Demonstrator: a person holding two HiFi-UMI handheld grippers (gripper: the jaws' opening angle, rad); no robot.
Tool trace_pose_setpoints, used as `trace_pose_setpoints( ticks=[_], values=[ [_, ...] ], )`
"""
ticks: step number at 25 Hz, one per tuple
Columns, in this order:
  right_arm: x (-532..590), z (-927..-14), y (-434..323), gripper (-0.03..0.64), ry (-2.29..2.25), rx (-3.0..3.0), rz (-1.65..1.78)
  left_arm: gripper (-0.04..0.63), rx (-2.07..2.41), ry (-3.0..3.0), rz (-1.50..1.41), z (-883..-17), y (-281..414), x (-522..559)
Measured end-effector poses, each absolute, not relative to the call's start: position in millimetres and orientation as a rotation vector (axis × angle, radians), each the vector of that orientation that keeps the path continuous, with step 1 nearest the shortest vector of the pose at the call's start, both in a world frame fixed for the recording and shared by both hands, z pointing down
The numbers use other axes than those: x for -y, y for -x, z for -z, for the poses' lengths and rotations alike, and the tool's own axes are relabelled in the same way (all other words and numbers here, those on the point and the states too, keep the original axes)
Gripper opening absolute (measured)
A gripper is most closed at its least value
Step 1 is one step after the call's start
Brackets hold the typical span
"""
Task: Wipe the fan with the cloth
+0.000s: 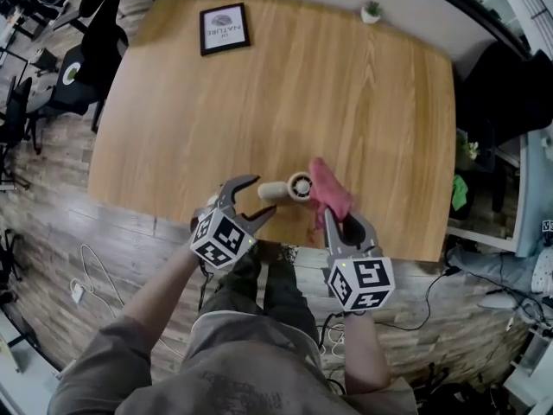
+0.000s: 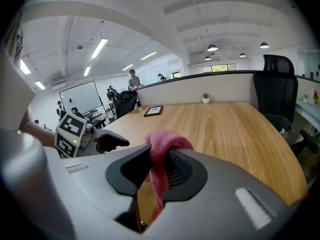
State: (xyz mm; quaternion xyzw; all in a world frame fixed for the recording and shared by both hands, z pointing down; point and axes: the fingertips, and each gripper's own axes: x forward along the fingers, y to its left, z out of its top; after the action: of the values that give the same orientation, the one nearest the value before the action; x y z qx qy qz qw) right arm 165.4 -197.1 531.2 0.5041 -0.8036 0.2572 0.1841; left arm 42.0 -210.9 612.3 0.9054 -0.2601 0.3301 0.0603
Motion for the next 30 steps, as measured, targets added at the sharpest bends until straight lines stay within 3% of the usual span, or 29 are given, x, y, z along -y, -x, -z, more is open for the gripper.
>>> trace_pose_setpoints(
  ticks=[8, 12, 21, 30],
  values=[
    [206, -575, -168, 0.074, -1.417, 2.214, -0.797, 0.288, 0.652, -2.694, -1.069, -673, -56, 207],
    [210, -587, -171, 0.074, -1.431, 2.183, -0.814, 0.238, 0.688, -2.670, -1.114, -691, -51, 212],
    [220, -620, -167, 0.074, -1.430, 2.140, -0.832, 0.202, 0.750, -2.731, -1.081, -695, -49, 214],
    [222, -641, -115, 0.074, -1.306, 2.159, -0.881, 0.196, 0.708, -2.817, -1.084, -692, -50, 209]
  ],
)
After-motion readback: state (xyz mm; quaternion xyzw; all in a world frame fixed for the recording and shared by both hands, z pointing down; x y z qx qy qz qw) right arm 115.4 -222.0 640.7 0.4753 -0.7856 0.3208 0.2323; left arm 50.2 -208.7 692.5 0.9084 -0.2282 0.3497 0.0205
